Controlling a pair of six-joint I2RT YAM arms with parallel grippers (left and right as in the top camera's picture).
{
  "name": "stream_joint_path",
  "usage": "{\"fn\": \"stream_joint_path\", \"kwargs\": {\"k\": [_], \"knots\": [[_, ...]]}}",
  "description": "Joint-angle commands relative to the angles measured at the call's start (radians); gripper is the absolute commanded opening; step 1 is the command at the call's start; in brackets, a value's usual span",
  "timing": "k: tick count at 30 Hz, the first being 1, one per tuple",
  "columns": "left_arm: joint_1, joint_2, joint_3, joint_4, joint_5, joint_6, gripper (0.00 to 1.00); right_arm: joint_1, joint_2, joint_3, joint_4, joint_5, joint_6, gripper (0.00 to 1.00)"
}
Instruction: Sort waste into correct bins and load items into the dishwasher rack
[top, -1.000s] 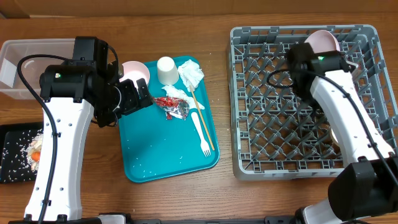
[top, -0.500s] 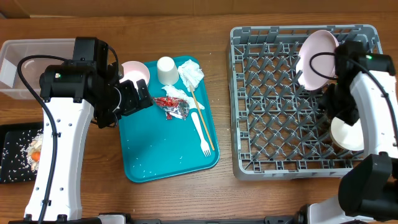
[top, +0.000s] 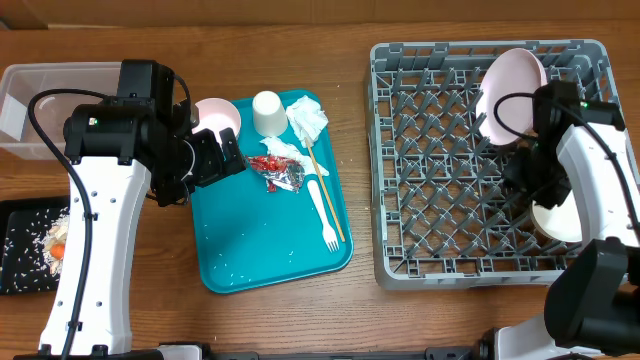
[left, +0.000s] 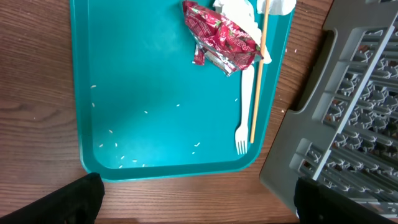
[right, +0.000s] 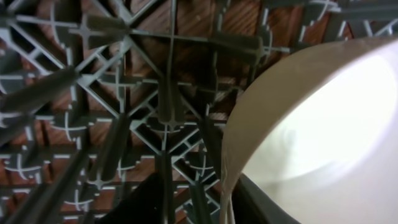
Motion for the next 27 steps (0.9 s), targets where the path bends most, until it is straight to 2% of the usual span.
{"fn": "stream_joint_path", "kwargs": {"k": [1, 6, 14, 18, 19, 22, 27], "knots": [[-0.008, 0.005, -0.005, -0.005, -0.009, -0.014, 1.0, -0.004, -0.006, -0.003, 0.017, 0.005, -0.017, 0.28], [-0.008, 0.005, -0.005, -0.006, -0.01, -0.014, 1.0, -0.004, -0.006, 0.01, 0.0, 0.018, -0.016, 0.06], [-0.008, 0.005, -0.005, -0.006, -0.009, -0.014, 1.0, -0.004, -0.019, 0.146, -0.119, -0.034, -0.018, 0.04], [-0.008, 0.005, -0.005, -0.006, -0.009, -0.014, 1.0, -0.004, -0.067, 0.227, -0.152, -0.274, -0.12, 0.04], [-0.008, 0.005, -0.005, -0.007, -0.009, -0.014, 1.0, -0.004, -0.098, 0.24, -0.146, -0.427, -0.183, 0.04], [-0.008, 0.005, -0.005, -0.008, -0.008, -0.015, 1.0, -0.004, -0.142, 0.24, -0.13, -0.661, -0.296, 0.04], [-0.008, 0.005, -0.005, -0.014, -0.008, -0.015, 1.0, -0.004, -0.148, 0.22, -0.123, -0.92, -0.462, 0.04]]}}
